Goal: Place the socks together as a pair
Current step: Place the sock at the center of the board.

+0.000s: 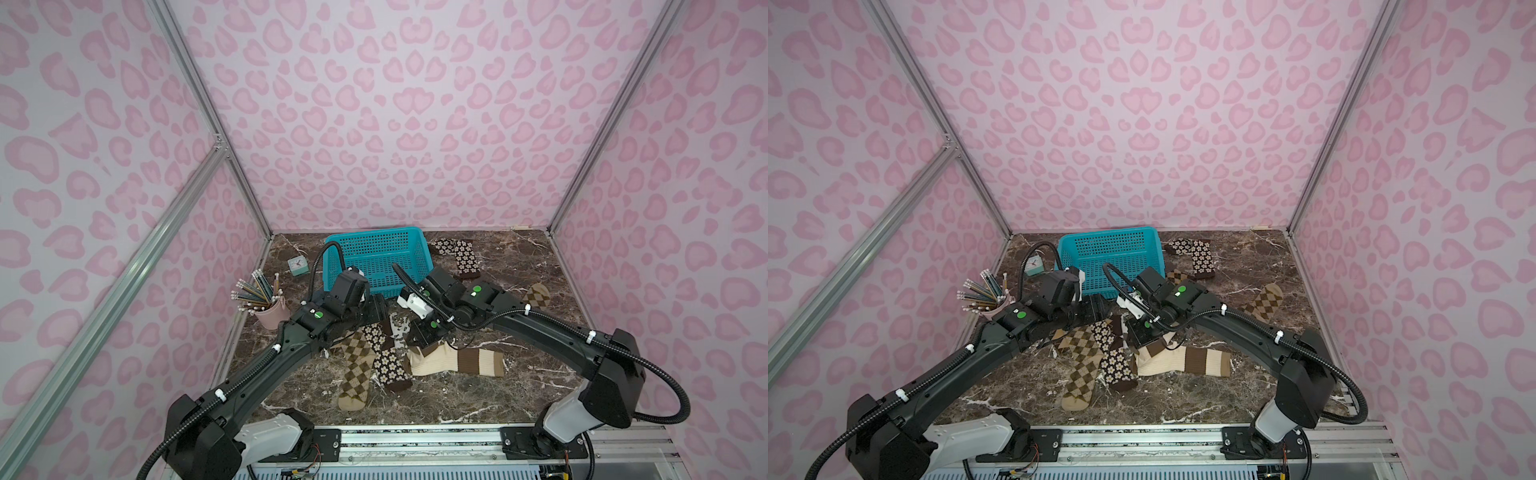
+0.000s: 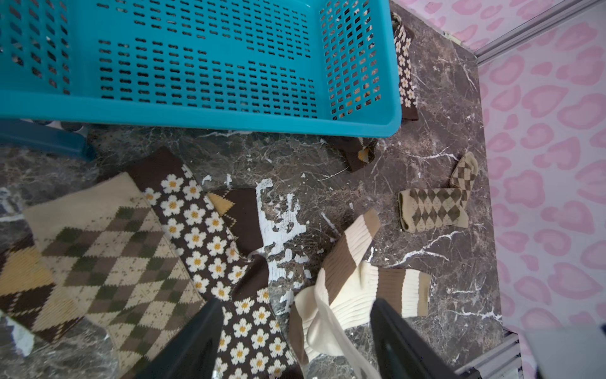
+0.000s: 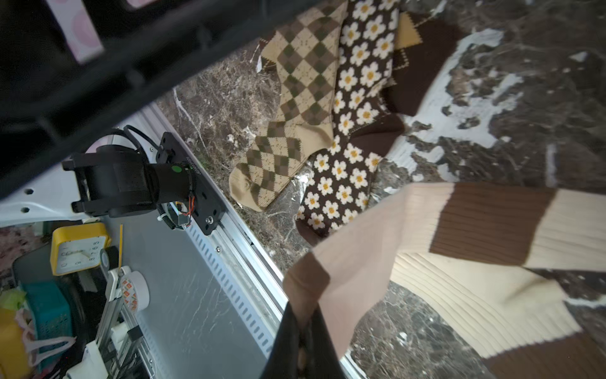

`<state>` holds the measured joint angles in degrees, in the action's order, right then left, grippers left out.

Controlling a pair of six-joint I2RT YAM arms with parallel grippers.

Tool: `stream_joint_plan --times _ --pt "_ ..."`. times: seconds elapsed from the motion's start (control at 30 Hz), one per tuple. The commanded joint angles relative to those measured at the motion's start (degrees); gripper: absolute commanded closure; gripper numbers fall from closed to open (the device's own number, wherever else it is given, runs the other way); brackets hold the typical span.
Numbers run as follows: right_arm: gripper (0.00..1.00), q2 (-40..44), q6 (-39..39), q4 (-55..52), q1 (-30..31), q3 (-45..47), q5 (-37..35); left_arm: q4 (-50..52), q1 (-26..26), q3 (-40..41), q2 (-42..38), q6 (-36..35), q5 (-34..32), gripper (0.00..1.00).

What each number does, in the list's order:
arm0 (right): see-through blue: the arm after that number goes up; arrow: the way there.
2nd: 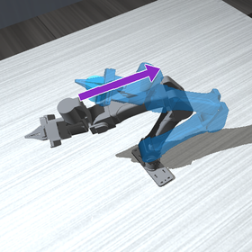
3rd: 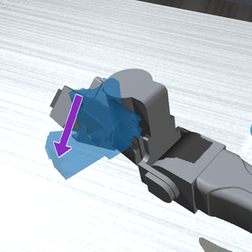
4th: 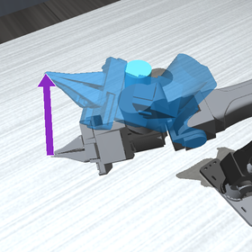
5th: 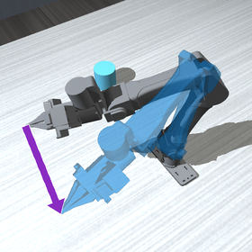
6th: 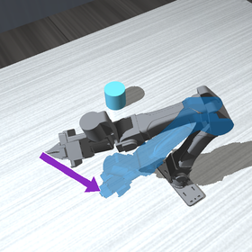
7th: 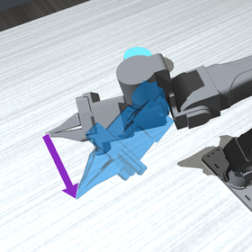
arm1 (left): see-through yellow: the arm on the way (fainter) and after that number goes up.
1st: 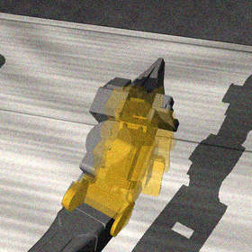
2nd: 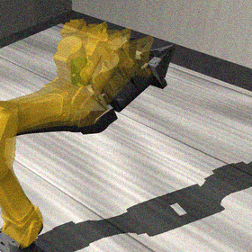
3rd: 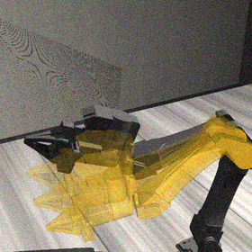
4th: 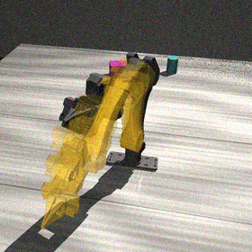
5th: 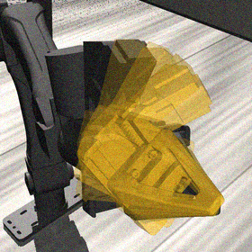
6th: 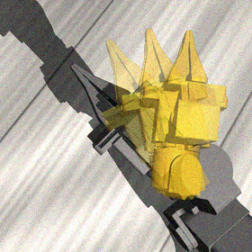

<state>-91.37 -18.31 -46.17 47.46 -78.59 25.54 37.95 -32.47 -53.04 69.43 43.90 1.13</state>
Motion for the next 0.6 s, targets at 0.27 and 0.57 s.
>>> stream_joint_plan --times 0.27,0.57 --pt "0.83 -7.06 2.81 8.7 1.75 0.1 8.85 -1.66 0.04 5.43 -4.94 5.03 -2.82 0.26" --pt "0.38 -4.64 3.76 9.58 -0.57 4.79 13.81 -0.6 -0.4 8.87 -8.07 7.85 -2.21 0.25"
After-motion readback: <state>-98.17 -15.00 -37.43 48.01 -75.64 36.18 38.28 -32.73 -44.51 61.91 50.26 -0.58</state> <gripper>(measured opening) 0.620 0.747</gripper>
